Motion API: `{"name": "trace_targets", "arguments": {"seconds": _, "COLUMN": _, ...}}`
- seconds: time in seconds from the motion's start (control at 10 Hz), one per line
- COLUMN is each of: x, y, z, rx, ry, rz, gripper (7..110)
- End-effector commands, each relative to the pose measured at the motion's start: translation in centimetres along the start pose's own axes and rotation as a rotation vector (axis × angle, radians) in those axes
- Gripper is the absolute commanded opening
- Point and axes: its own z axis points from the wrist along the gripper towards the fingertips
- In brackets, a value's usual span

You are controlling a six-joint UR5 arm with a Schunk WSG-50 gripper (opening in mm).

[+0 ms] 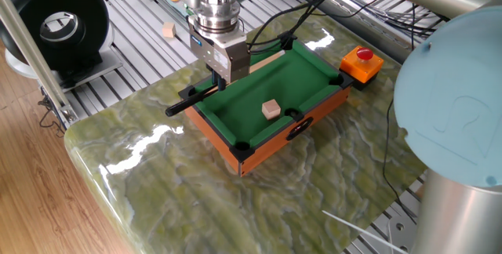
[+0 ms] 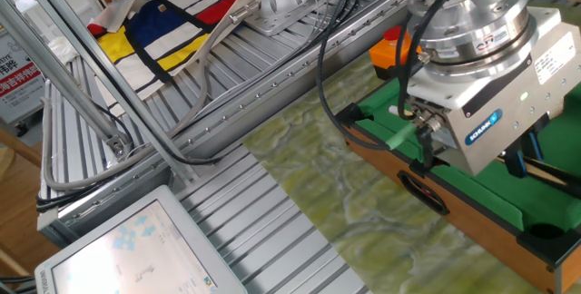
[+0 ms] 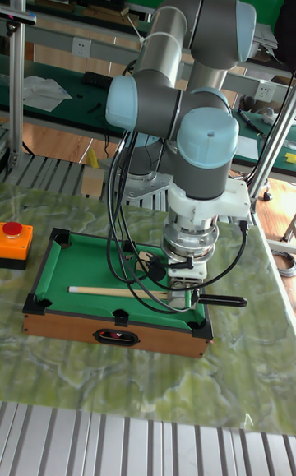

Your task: Hit the pool ball

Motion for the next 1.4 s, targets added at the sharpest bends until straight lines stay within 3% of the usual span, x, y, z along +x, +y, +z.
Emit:
{"name": "trace_targets", "arguments": {"seconds": 0.0, "x": -0.3, "y": -0.3, "z": -0.1, "rx": 0.013, "ry": -0.015, "rz": -0.004, "gripper": 7}}
{"name": "trace_targets", "arguments": {"seconds": 0.6, "x": -0.7, "y": -2.5, "z": -0.3, "rx": 0.098, "ry": -0.03, "rz": 0.005, "gripper": 7}}
{"name": "trace_targets", "arguments": {"seconds": 0.7, "x": -0.8, "y": -2.8, "z": -0.4, "rx": 0.11, "ry": -0.035, "rz": 0.002, "gripper": 22}}
{"name": "trace_targets", "arguments": {"seconds": 0.9, "x": -1.3, "y": -2.7, "z": -0.4, "rx": 0.102, "ry": -0.057, "rz": -0.02, "gripper": 22}}
{"name": "trace_targets", "arguments": {"seconds": 1.0, "x": -1.6, "y": -2.4, "z": -0.4, "rx": 0.093, "ry": -0.072, "rz": -0.021, "gripper": 66}}
{"name": "trace_targets", "arguments": {"seconds": 1.3, "x": -2.1, "y": -2.4, "z": -0.6, "rx": 0.088, "ry": -0.088, "rz": -0.005, "gripper": 66}}
